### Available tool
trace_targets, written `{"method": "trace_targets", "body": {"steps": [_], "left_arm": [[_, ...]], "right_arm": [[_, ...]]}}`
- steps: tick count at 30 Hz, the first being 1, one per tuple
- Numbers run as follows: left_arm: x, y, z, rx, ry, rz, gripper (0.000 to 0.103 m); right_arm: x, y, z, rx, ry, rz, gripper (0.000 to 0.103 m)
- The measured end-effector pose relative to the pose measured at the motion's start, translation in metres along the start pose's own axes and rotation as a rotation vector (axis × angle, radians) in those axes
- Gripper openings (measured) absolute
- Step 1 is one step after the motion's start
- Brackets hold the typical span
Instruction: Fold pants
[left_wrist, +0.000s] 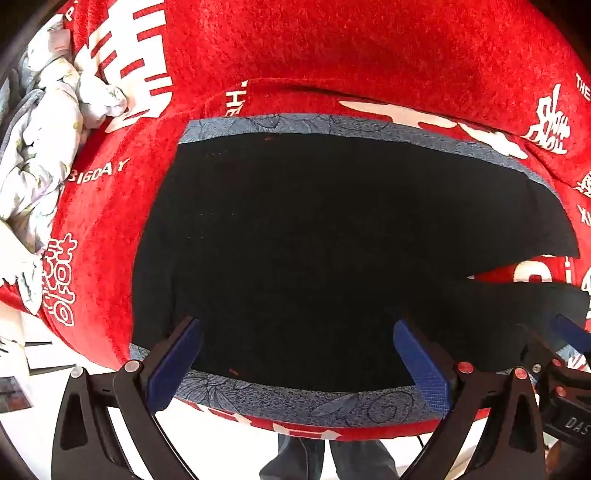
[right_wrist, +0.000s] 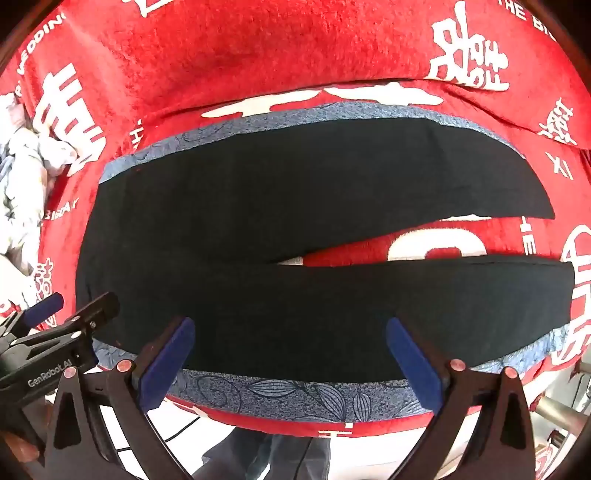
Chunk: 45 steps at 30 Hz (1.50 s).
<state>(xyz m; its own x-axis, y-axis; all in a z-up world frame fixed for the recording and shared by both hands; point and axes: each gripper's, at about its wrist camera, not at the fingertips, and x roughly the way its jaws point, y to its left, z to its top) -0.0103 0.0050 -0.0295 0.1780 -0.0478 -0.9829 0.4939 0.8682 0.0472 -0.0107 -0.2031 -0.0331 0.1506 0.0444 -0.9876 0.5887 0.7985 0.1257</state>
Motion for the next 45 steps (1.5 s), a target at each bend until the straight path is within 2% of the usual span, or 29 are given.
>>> {"method": "trace_targets", "body": {"steps": [10, 45], "left_arm": [[-0.007, 0.000, 0.007, 0.015, 0.019, 0.023, 0.103], [-0.010, -0.003, 0.008, 0.039, 0.031, 0.044, 0.103]], "right_arm": [[-0.008, 0.005, -0.003, 0.007, -0.019, -0.042, 0.103], [-0.007, 0.008, -0.010, 0.013, -0.013, -0.049, 0.103]]}}
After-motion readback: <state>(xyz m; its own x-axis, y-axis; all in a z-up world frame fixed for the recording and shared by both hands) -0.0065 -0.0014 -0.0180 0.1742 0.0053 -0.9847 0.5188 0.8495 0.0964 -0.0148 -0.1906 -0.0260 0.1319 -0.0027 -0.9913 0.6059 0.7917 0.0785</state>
